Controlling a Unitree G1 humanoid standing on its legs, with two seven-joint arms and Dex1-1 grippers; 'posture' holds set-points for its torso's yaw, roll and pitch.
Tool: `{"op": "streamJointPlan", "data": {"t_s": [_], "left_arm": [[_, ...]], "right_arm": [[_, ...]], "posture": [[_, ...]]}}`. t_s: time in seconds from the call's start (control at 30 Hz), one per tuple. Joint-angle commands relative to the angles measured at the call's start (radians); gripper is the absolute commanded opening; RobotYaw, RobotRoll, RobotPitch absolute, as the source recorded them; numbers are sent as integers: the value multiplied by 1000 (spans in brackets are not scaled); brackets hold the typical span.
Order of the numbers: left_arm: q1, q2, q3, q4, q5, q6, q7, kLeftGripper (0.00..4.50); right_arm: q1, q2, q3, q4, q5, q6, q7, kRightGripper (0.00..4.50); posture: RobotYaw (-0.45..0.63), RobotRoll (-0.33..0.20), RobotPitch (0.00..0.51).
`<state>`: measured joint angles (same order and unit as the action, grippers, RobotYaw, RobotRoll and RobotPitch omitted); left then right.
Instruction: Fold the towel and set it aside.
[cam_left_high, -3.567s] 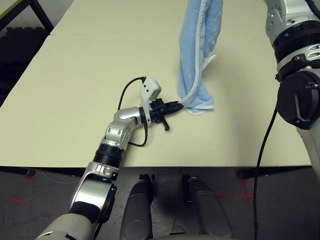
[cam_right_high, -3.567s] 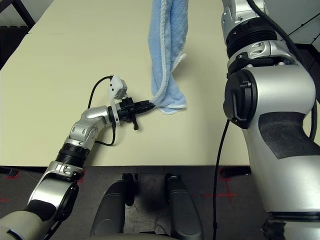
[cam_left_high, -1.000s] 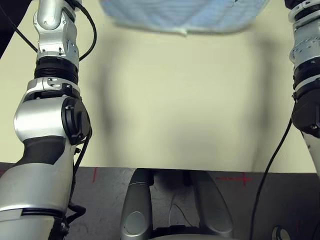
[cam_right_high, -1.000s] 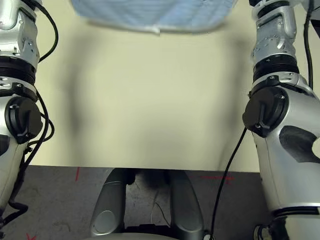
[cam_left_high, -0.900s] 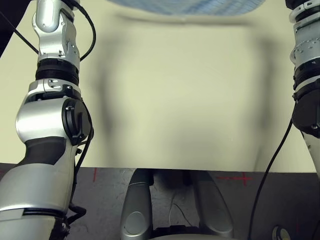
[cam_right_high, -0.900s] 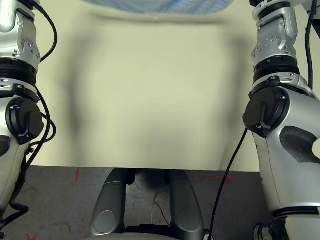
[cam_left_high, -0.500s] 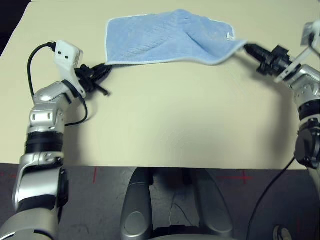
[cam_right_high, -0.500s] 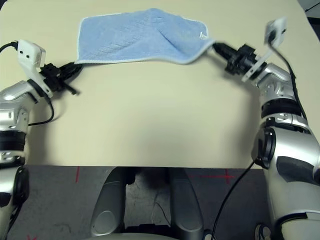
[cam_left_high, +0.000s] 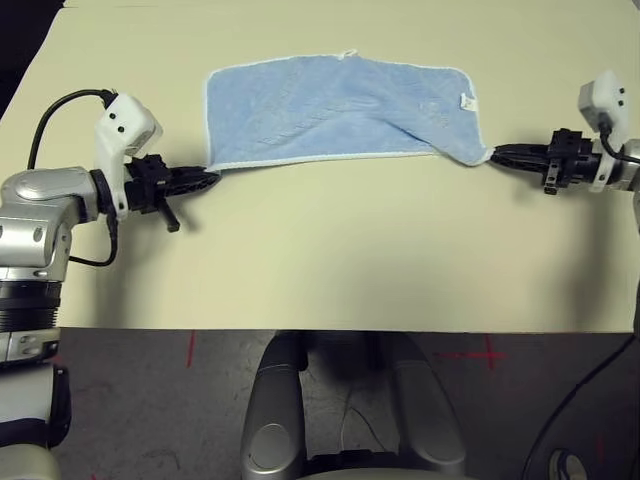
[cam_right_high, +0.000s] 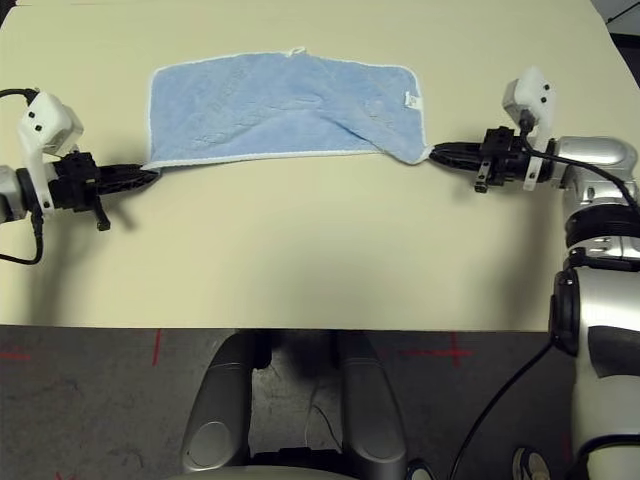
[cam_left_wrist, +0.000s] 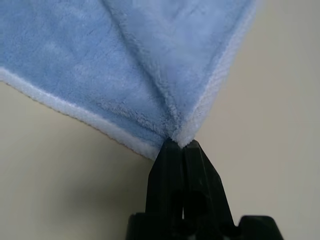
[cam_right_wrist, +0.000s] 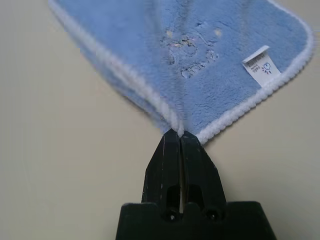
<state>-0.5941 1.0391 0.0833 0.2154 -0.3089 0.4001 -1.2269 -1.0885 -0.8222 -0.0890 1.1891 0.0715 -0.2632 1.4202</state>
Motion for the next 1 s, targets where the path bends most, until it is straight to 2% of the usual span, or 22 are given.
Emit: {"op": "streamJointPlan", "data": {"t_s": [0.03, 0.27, 0.47, 0.57, 0.8, 1.0], "left_arm": [[49, 56, 27, -6, -27, 10, -83, 45], [77, 130, 52, -5, -41, 12, -160, 45], [86, 139, 59, 6, -43, -2, -170, 45], [95, 149, 51, 18, -36, -16, -193, 45], [88, 192, 2, 53, -12, -50, -292, 45], [77, 201, -24, 96, 1, -66, -356, 45]], "right_arm": [[14, -19, 12, 29, -23, -24, 24, 0], [32, -36, 7, 21, -22, -14, 94, 0], [61, -77, 21, -34, 18, 50, 194, 0], [90, -99, 62, -107, 85, 109, 194, 0], [187, -207, 196, -340, 319, 315, 194, 0], [261, -281, 319, -421, 415, 322, 194, 0]], "posture": [[-11, 0, 401], [9, 0, 396], [17, 0, 397], [6, 0, 397], [-24, 0, 401], [-29, 0, 400]]}}
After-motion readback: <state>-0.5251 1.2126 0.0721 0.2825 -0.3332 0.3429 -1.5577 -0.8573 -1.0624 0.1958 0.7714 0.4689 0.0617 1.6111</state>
